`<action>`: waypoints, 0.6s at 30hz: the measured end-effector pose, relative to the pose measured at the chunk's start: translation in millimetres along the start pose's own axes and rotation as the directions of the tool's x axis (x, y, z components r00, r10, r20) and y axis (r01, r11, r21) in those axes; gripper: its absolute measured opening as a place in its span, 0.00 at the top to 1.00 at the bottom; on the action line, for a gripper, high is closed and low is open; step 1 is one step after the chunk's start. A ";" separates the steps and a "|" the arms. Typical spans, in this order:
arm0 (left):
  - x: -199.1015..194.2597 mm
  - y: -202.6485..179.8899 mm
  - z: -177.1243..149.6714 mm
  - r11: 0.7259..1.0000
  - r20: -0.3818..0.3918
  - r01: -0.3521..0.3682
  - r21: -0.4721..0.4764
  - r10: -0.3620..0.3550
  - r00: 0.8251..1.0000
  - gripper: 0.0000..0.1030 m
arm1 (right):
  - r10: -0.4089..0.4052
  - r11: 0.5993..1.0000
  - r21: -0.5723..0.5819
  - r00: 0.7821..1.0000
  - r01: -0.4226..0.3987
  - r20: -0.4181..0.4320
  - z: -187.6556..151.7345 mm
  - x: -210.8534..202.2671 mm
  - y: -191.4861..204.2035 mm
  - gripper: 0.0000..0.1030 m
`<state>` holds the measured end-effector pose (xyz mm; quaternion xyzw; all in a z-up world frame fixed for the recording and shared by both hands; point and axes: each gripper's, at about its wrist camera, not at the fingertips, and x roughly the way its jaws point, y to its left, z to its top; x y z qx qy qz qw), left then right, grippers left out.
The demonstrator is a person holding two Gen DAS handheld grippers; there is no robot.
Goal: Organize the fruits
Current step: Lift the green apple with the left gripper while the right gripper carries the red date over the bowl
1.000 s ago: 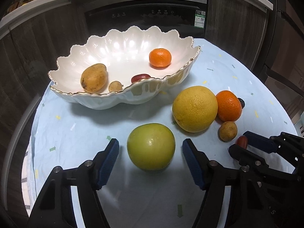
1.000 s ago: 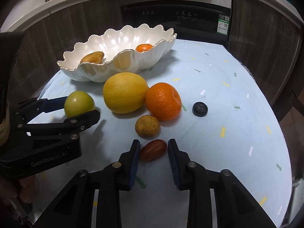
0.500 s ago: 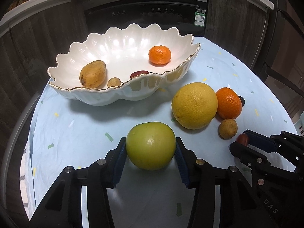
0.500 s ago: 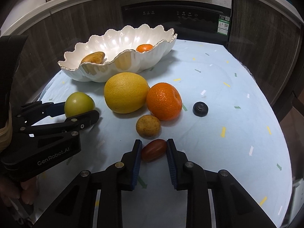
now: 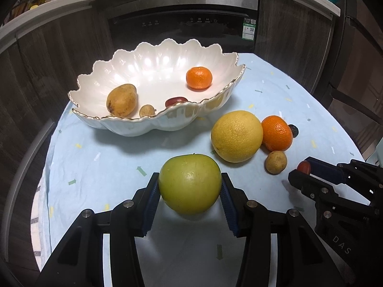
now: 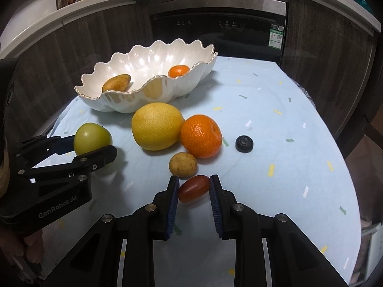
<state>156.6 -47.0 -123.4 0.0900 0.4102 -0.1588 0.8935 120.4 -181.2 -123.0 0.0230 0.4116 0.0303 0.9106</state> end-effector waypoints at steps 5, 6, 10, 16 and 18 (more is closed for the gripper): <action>-10.4 0.0 0.8 1.000 0.013 -0.007 0.002 0.007 1.000 0.54 | -0.001 1.000 -0.002 1.000 0.001 0.019 3.4 -7.7 0.8 0.74; -12.7 0.1 1.1 1.000 0.016 -0.008 0.003 0.008 1.000 0.54 | 0.000 1.000 -0.002 1.000 0.000 0.024 4.2 -9.6 1.3 0.74; -22.1 0.4 3.2 1.000 0.029 -0.012 0.002 0.012 1.000 0.54 | 0.000 1.000 -0.002 0.999 0.000 0.044 7.9 -17.3 3.0 0.74; -37.1 -0.8 8.6 1.000 0.054 -0.023 0.010 0.022 0.998 0.54 | 0.001 1.000 -0.001 0.997 -0.001 0.074 13.9 -29.8 5.0 0.74; -42.0 -0.2 11.0 1.000 0.062 -0.028 0.011 0.027 0.998 0.54 | 0.002 1.000 -0.005 0.996 -0.002 0.087 16.5 -34.6 6.6 0.74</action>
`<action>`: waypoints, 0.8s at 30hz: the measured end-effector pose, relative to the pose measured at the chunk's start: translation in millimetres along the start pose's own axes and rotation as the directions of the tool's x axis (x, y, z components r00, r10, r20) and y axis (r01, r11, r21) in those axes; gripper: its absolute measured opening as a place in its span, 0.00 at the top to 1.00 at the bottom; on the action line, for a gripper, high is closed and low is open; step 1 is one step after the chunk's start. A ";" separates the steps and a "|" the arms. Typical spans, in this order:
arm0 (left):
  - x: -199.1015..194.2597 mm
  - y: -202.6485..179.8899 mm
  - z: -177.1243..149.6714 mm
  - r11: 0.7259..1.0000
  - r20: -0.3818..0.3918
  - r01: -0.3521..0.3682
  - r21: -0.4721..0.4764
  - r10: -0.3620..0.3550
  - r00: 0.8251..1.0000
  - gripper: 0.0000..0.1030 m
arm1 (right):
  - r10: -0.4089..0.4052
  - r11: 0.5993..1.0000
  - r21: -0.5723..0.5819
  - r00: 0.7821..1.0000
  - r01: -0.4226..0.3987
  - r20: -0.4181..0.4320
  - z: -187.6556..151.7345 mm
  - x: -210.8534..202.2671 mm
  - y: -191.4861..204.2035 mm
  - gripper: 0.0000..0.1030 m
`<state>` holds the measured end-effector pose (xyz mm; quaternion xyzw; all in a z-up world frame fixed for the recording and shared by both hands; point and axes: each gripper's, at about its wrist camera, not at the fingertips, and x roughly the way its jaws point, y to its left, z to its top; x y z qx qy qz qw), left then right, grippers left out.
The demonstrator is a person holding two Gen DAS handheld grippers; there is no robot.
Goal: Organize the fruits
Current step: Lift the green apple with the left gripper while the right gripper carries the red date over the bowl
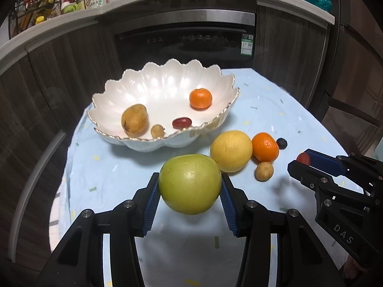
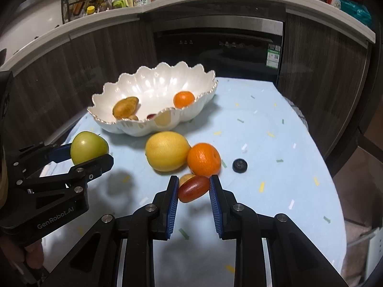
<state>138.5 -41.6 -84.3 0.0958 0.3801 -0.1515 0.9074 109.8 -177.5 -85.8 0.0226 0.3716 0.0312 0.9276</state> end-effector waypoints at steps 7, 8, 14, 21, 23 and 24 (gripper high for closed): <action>-16.7 6.7 13.2 1.000 0.029 -0.019 -0.004 0.019 0.999 0.54 | 0.008 1.000 -0.005 0.999 -0.008 0.041 14.4 -12.8 5.0 0.74; -18.3 7.8 15.2 1.000 0.033 -0.020 -0.005 0.021 0.999 0.54 | 0.009 1.000 -0.006 0.999 -0.008 0.047 16.7 -14.3 5.6 0.74; -25.0 14.0 29.6 1.000 0.059 -0.031 -0.004 0.031 0.998 0.54 | 0.009 1.000 -0.009 0.997 -0.008 0.078 32.8 -19.3 9.0 0.74; -22.4 26.9 47.8 0.999 0.078 -0.040 -0.020 0.041 0.996 0.54 | 0.010 1.000 -0.015 0.993 -0.008 0.117 59.7 -15.9 11.3 0.74; -20.1 31.3 53.4 0.999 0.081 -0.042 -0.026 0.044 0.996 0.54 | 0.011 1.000 -0.021 0.992 -0.008 0.127 67.2 -13.1 12.9 0.74; -19.1 33.0 55.4 0.999 0.083 -0.043 -0.028 0.045 0.996 0.54 | 0.012 1.000 -0.025 0.991 -0.009 0.132 70.9 -11.8 13.6 0.74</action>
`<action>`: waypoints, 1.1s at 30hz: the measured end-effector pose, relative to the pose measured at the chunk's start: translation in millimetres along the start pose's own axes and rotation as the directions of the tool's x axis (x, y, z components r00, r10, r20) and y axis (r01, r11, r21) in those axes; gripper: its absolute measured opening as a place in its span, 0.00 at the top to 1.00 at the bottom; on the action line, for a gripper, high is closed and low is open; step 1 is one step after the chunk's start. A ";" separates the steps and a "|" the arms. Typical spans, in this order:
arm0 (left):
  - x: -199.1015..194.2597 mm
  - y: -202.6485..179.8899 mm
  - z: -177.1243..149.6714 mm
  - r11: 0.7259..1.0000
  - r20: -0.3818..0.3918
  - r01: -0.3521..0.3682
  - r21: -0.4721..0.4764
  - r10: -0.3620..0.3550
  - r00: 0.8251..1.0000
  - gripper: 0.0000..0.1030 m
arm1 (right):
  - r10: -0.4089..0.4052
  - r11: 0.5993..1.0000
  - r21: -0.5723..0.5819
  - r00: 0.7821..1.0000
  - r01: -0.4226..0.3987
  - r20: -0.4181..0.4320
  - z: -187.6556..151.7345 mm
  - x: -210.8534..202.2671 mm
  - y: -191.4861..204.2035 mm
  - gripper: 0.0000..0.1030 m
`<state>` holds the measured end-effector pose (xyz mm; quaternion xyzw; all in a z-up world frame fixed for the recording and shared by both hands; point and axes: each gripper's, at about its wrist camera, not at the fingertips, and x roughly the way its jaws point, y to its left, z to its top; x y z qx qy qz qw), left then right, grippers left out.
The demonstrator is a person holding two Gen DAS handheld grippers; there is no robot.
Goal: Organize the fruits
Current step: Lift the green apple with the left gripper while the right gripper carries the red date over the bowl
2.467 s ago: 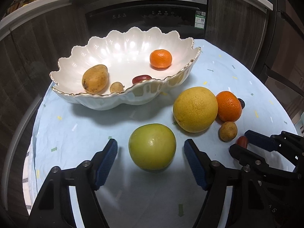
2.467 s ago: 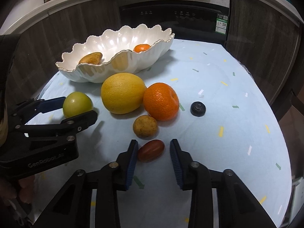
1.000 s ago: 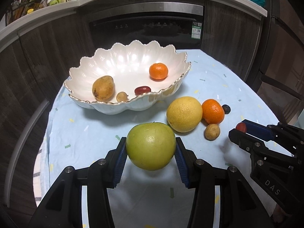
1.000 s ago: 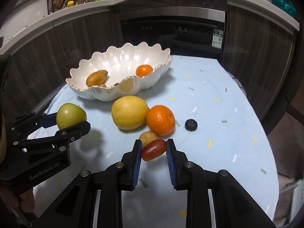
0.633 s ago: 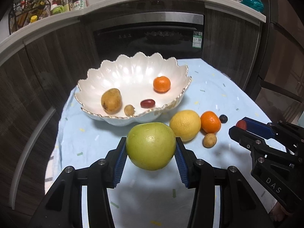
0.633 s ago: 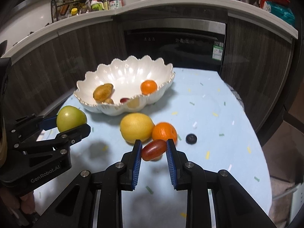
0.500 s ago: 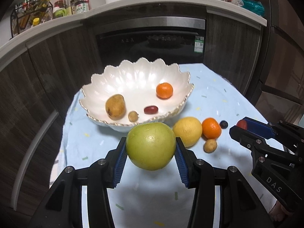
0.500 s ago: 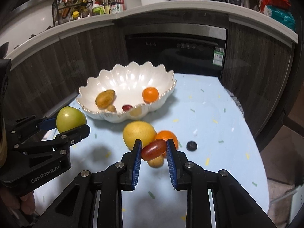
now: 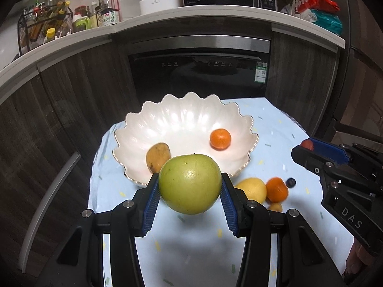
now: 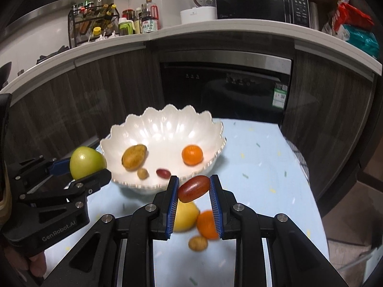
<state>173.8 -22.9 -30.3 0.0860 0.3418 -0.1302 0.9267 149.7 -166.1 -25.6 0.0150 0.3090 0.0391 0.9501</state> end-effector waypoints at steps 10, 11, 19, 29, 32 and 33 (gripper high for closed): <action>24.9 13.0 17.9 1.000 -0.007 -0.005 -0.006 0.005 1.000 0.54 | 0.017 1.000 -0.016 1.000 -0.017 0.002 24.1 29.1 3.4 0.74; 27.9 13.8 19.1 1.000 -0.009 -0.004 -0.006 0.004 1.000 0.54 | 0.019 1.000 -0.017 1.000 -0.019 -0.001 25.5 32.7 3.9 0.74; 57.2 20.3 25.9 1.000 -0.037 -0.001 -0.002 0.001 0.999 0.54 | 0.032 0.999 -0.021 0.999 -0.033 -0.030 34.0 64.2 4.2 0.74; 85.3 23.8 26.4 1.000 -0.074 -0.003 -0.007 0.002 0.997 0.54 | 0.046 0.999 -0.019 0.996 -0.047 -0.073 35.8 97.7 0.8 0.74; 90.1 24.2 25.0 1.000 -0.086 -0.005 -0.010 0.004 0.996 0.54 | 0.050 0.998 -0.017 0.995 -0.052 -0.084 34.8 104.4 0.2 0.74; 91.6 24.4 24.1 1.000 -0.092 -0.007 -0.012 0.006 0.996 0.54 | 0.053 0.998 -0.017 0.995 -0.054 -0.089 34.2 106.4 0.3 0.74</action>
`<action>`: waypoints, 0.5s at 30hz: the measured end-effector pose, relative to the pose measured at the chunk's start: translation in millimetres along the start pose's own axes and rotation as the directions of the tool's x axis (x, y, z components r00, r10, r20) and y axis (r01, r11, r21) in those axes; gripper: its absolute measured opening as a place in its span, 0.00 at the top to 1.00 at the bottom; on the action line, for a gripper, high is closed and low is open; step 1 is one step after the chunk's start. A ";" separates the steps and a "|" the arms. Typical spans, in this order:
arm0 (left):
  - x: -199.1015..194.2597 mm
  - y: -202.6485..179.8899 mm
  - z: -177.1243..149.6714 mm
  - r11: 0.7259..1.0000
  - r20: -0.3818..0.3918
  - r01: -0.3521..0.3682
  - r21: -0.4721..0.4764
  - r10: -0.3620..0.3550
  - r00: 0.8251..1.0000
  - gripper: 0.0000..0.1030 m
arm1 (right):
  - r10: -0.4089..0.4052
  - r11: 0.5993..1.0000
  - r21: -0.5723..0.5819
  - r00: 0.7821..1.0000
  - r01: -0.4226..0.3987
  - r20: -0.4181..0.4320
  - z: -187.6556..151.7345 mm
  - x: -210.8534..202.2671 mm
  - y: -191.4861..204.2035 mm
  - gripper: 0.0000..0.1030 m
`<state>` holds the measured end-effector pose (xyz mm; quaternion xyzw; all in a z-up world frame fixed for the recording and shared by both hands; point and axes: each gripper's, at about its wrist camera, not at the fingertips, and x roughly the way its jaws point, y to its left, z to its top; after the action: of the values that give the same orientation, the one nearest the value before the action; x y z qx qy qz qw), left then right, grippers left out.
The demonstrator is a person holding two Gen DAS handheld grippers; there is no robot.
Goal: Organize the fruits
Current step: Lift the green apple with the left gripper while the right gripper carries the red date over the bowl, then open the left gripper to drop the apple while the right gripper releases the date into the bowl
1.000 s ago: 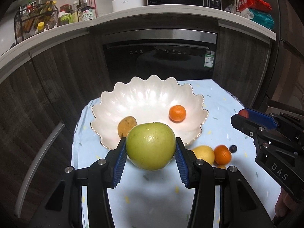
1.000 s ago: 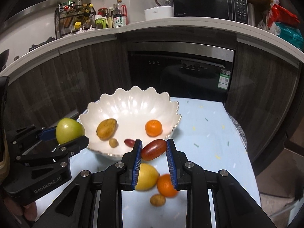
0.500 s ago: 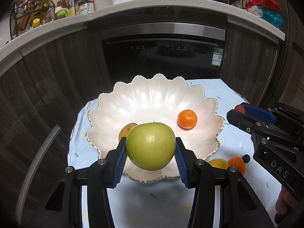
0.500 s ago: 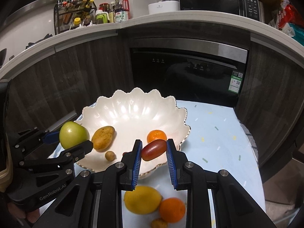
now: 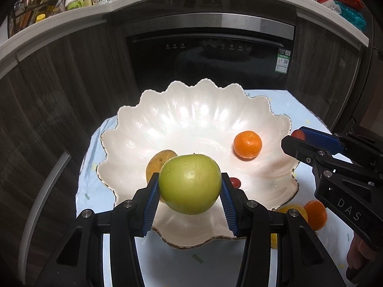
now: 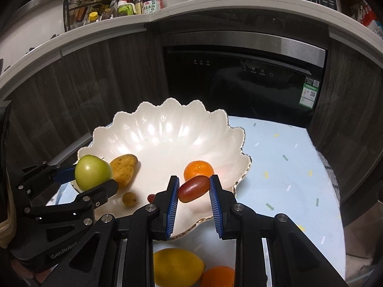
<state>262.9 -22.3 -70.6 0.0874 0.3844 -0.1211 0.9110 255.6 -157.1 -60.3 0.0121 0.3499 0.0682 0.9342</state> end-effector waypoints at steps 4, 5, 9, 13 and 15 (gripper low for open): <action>5.7 0.8 -4.0 1.000 -0.023 -0.001 -0.001 0.001 1.000 0.54 | 0.004 1.000 0.001 1.000 -0.004 -0.017 -1.5 6.8 -0.5 0.74; 6.6 0.5 -5.2 1.000 -0.026 -0.005 0.001 0.005 1.000 0.54 | 0.005 1.000 0.000 1.000 -0.005 -0.021 -2.0 8.4 -0.5 0.74; 10.0 1.5 -9.0 1.000 -0.051 -0.006 -0.006 0.005 0.999 0.53 | 0.006 1.000 0.000 0.999 -0.006 -0.034 -3.9 11.8 -0.5 0.73; 12.7 0.9 -12.9 1.000 -0.073 -0.011 -0.007 0.010 0.997 0.53 | 0.011 1.000 0.001 0.999 -0.011 -0.040 -3.8 12.7 0.2 0.72; 11.7 -0.1 -14.1 1.000 -0.071 -0.017 -0.004 0.016 0.997 0.47 | 0.012 1.000 -0.002 0.999 -0.012 -0.041 -4.0 12.5 0.9 0.71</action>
<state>261.3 -20.6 -88.7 0.0927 0.4158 -0.1095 0.8981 262.2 -154.6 -71.4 0.0116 0.3687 0.0744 0.9265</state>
